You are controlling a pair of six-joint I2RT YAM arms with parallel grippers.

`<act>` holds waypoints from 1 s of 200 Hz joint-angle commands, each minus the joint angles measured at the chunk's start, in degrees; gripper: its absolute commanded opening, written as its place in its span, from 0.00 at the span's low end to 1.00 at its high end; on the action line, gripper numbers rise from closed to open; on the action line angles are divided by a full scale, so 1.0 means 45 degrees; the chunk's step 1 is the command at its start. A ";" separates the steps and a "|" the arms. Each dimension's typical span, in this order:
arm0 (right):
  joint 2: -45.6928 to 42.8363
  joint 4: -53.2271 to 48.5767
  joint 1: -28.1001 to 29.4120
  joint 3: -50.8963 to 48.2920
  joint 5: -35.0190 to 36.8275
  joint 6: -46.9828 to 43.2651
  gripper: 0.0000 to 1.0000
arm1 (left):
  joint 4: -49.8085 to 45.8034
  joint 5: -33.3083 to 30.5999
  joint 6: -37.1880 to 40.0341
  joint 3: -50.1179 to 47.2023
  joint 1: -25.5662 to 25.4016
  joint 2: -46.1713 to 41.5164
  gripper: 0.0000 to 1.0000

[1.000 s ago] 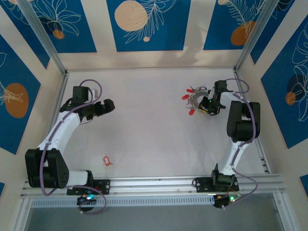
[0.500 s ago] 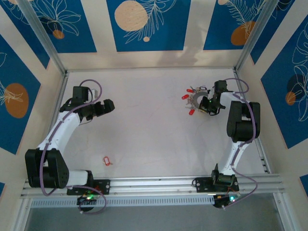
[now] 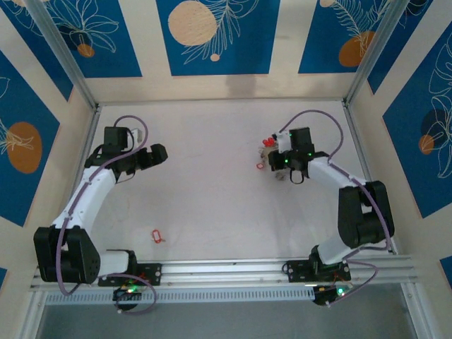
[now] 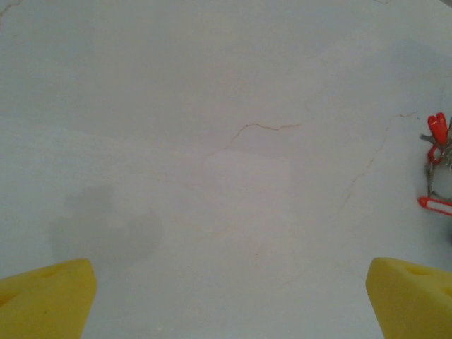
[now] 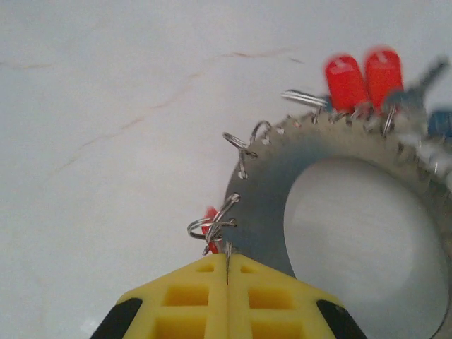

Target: Put the keys on the keyring

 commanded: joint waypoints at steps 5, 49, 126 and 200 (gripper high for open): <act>-0.0874 0.1069 0.0669 -0.0391 -0.0686 -0.1941 0.00 | 0.0551 0.0478 0.0090 -0.0156 -0.0178 -0.0611 0.98; -0.2087 0.1451 0.1858 -0.1035 -0.2375 -0.3526 0.00 | 0.2000 0.1687 0.0599 -0.0714 -0.0605 -0.1748 0.96; -0.3779 0.3216 0.2434 -0.2385 -0.5024 -0.4356 0.00 | 0.3582 0.3785 0.2371 -0.1289 -0.2356 -0.2647 0.82; -0.3812 0.4817 0.2251 -0.3564 -0.7318 -0.5412 0.00 | 0.5768 0.4623 0.9858 -0.1552 -0.6669 -0.1249 0.64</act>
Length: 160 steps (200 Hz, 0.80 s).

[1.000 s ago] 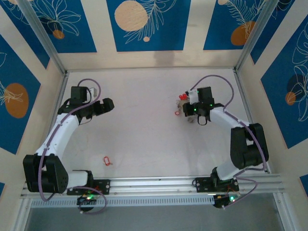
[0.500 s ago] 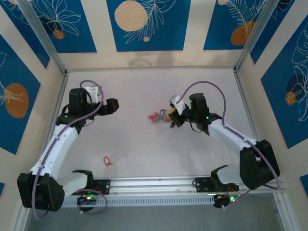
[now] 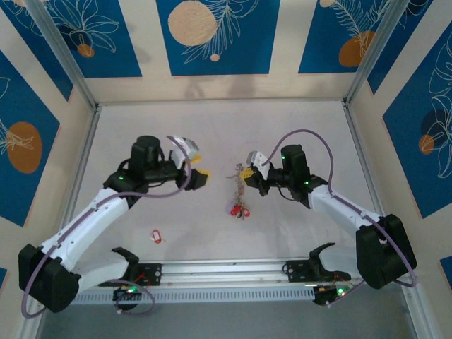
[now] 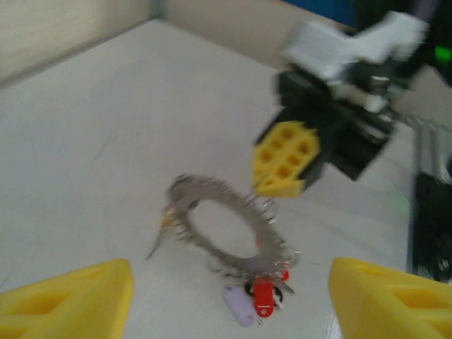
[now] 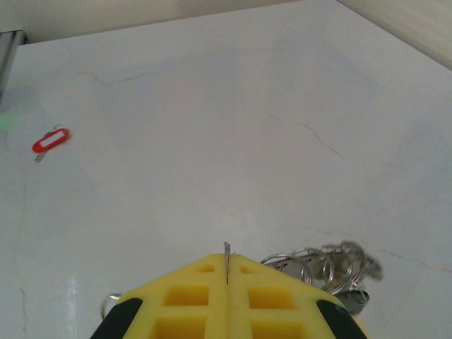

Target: Put the keys on the keyring

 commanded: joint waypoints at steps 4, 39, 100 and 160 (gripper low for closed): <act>-0.0265 0.1562 -0.0119 -0.0368 -0.1853 -0.0704 0.00 | 0.1138 0.0940 0.3227 -0.0193 -0.0509 0.1137 0.61; -0.0574 0.1740 -0.0035 -0.0763 -0.2957 -0.1365 0.00 | -0.0359 0.1542 0.7426 0.0367 -0.1333 0.2953 0.38; -0.0641 0.2887 0.0185 -0.1534 -0.3171 -0.1667 0.00 | 0.1040 0.1608 0.7617 0.0574 -0.1814 0.4294 0.39; -0.0426 0.2921 0.0411 -0.1567 -0.2919 -0.1802 0.00 | 0.1967 0.1101 0.7132 0.0329 -0.2230 0.4744 0.28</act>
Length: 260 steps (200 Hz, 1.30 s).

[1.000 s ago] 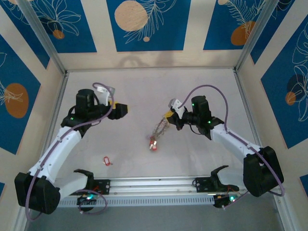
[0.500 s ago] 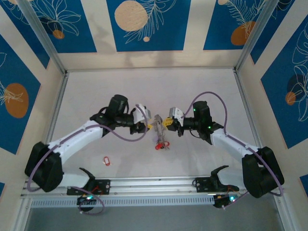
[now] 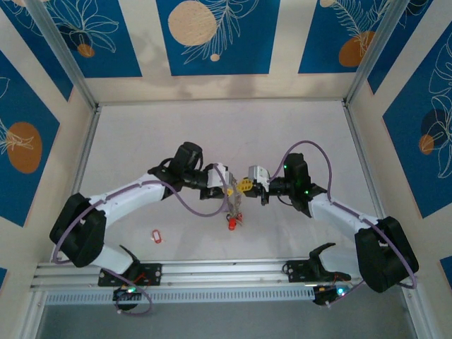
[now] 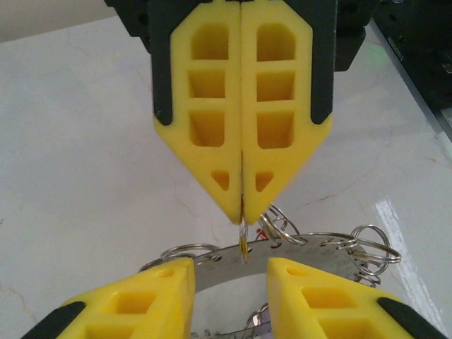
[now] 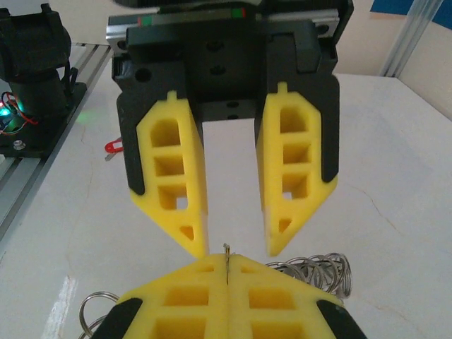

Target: Put the keys on the keyring

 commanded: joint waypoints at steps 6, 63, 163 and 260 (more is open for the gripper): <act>-0.0058 0.0546 0.0173 -0.0079 -0.0299 -0.0380 0.00 | 0.0762 0.0146 -0.0010 0.0007 -0.0248 0.0268 0.27; -0.0049 0.0371 0.0300 -0.0060 -0.0069 -0.0536 0.00 | 0.0534 0.0115 0.0138 0.0095 -0.0415 0.0353 0.00; -0.1944 0.0088 0.0493 -0.1183 0.1250 -0.0625 0.24 | -0.2621 -0.0251 0.1788 0.0829 -0.0425 -0.1283 0.00; -0.2512 -0.1843 0.1568 -0.0199 0.1498 -0.1397 0.00 | -0.2204 -0.1146 0.2778 -0.0001 -0.0669 -0.2590 0.00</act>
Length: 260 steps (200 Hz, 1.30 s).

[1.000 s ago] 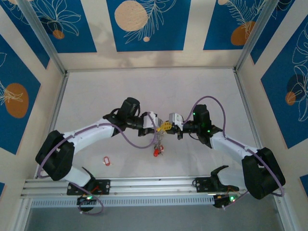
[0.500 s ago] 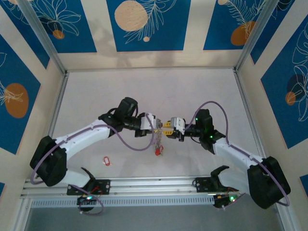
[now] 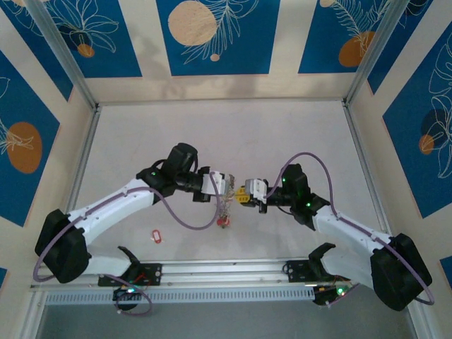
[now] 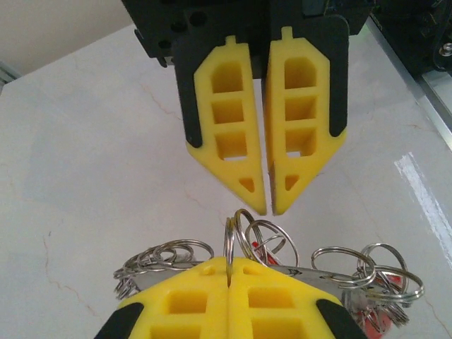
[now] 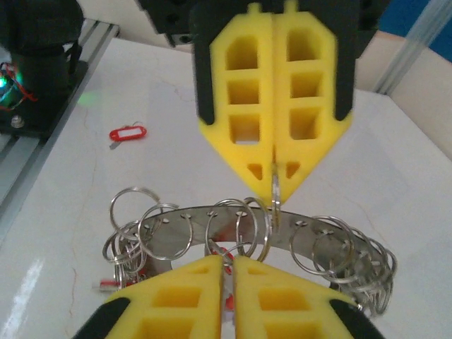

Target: Put the keys on the keyring

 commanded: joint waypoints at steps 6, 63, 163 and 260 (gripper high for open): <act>-0.0515 -0.1436 -0.0071 0.0809 -0.0777 -0.0577 0.00 | 0.0380 -0.0080 0.0495 -0.0346 -0.0246 -0.0607 0.00; -0.0899 -0.0189 -0.0085 0.0252 -0.0272 -0.0346 0.23 | 0.0889 -0.0220 0.0081 -0.0558 -0.0266 -0.0807 0.00; -0.0159 -0.0021 0.0709 0.0309 -0.1480 -0.0741 0.16 | 0.1404 -0.0044 -0.0767 -0.0664 -0.0265 -0.0837 0.00; -0.1135 0.2138 -0.0249 -0.0687 -0.0137 0.2148 0.75 | 0.1308 0.0032 -0.0895 -0.0720 -0.0261 -0.1168 0.00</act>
